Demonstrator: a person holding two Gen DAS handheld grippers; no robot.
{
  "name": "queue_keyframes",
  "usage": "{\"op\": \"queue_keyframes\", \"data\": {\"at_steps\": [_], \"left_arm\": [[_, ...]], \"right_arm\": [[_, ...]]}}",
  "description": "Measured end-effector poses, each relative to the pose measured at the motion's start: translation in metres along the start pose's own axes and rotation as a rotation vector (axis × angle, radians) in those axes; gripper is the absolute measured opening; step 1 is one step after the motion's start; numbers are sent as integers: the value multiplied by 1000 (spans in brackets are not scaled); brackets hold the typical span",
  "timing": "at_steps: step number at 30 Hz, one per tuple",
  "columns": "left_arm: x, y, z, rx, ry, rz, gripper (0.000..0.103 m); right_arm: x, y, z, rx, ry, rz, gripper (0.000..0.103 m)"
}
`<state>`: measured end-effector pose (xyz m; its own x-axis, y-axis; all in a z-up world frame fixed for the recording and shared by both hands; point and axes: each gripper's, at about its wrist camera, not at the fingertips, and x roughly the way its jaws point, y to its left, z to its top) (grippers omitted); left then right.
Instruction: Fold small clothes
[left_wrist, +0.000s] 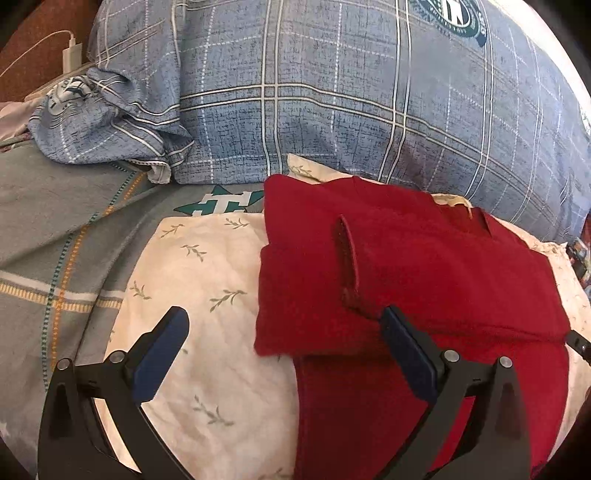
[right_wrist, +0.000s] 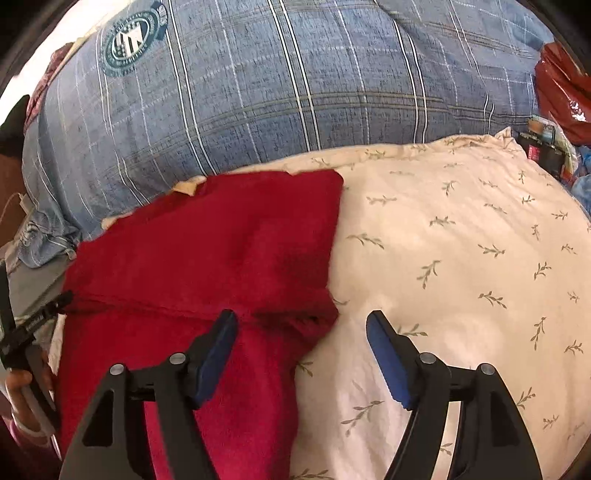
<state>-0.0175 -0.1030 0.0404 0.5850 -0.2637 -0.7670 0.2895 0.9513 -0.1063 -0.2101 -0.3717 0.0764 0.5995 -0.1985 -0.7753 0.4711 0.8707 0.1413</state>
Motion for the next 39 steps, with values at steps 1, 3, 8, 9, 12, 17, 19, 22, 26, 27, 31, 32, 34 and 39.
{"op": "queue_keyframes", "data": {"at_steps": [1, 3, 8, 9, 12, 17, 19, 22, 26, 27, 31, 32, 34, 39], "left_arm": [[-3, 2, -1, -6, -1, -3, 103], [-9, 6, -3, -22, -1, -13, 103], [-24, 11, -11, -36, -3, -7, 103], [-29, 11, -13, -33, -6, -3, 103], [-41, 8, -18, -16, -22, 9, 103], [-58, 3, -34, 15, -43, 42, 103], [-61, 4, -40, 12, -35, 42, 103], [-67, 6, -50, -2, -23, 40, 103], [-79, 10, -58, -17, -28, 47, 103], [-83, 11, -60, -23, -32, 47, 103], [-95, 14, -67, -27, -44, 48, 103], [-97, 15, -69, -26, -47, 49, 103], [-100, 15, -74, -19, -45, 50, 103], [-108, 13, -87, 36, -24, 39, 103]], "right_arm": [[-2, 3, 1, -4, -9, 4, 76], [-7, 13, -1, -38, -22, -4, 76], [-10, 35, -19, -96, 4, 12, 76], [-10, 39, -26, -104, 14, 16, 76], [-7, 44, -41, -111, 36, 18, 76], [-9, 44, -49, -111, 22, 23, 90], [-9, 42, -49, -94, 14, 62, 97], [-5, 48, -52, -130, 24, 67, 103], [-4, 56, -58, -176, 24, 21, 103], [-7, 54, -59, -164, 25, 26, 103], [-23, 44, -66, -94, 39, 63, 103], [-27, 42, -69, -77, 36, 75, 103], [-38, 39, -78, -58, 36, 88, 103], [-66, 40, -99, -141, 53, 65, 103]]}}
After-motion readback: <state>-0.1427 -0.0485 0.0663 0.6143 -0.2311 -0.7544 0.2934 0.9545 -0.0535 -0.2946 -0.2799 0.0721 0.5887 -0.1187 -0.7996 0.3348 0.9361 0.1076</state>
